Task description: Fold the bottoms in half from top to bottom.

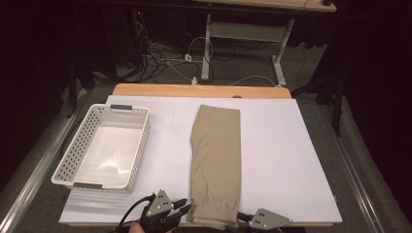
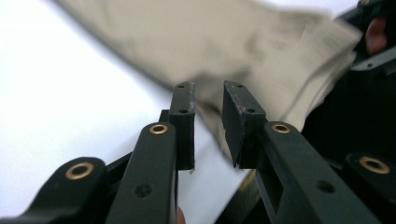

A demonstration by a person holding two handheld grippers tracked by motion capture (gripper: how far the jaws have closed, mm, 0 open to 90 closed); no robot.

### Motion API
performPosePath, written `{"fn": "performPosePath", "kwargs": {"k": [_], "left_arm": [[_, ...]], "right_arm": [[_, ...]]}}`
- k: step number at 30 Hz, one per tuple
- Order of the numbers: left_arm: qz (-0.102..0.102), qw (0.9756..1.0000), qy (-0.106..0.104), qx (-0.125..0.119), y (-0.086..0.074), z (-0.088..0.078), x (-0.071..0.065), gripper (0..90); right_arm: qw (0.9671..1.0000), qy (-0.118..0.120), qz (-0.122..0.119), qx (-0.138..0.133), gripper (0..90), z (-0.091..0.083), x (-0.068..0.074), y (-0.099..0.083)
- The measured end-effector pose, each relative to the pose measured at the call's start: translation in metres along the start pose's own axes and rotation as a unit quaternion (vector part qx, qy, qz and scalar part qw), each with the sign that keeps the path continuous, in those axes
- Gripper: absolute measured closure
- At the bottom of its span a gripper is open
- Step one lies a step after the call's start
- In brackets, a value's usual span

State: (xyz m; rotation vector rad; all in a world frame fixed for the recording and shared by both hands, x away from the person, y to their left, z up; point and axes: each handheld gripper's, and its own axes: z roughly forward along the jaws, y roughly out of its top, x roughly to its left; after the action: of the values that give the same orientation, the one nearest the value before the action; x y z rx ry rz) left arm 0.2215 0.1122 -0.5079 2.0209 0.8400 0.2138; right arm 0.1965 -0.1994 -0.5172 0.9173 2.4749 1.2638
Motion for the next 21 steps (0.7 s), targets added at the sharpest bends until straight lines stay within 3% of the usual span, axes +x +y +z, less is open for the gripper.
{"fn": "performPosePath", "kwargs": {"k": [5,7,9,14,17,21], "left_arm": [[0.011,0.9991,-0.029,-0.028,0.022,0.015,-0.005,71.4],[0.015,0.9991,-0.027,-0.030,0.025,0.018,-0.005,73.9],[0.016,0.9996,-0.022,-0.012,0.031,0.035,0.000,75.6],[0.011,0.9988,-0.031,0.036,0.021,0.046,0.001,75.3],[-0.015,0.9982,-0.039,0.042,0.020,0.051,0.006,67.9],[-0.015,0.9989,-0.039,0.023,0.022,0.045,0.008,58.4]], "right_arm": [[0.9993,-0.018,0.009,-0.031,49.2,-0.015,-0.009,0.002],[0.9990,-0.021,0.013,-0.036,49.3,-0.016,-0.011,0.002],[0.9989,-0.022,0.017,-0.039,49.3,-0.017,-0.015,0.001],[0.9986,-0.022,0.019,-0.045,49.0,-0.015,-0.020,0.000],[0.9986,-0.020,0.024,-0.043,46.7,-0.013,-0.025,-0.002],[0.9982,-0.021,0.026,-0.049,40.7,-0.013,-0.031,-0.001]]}}
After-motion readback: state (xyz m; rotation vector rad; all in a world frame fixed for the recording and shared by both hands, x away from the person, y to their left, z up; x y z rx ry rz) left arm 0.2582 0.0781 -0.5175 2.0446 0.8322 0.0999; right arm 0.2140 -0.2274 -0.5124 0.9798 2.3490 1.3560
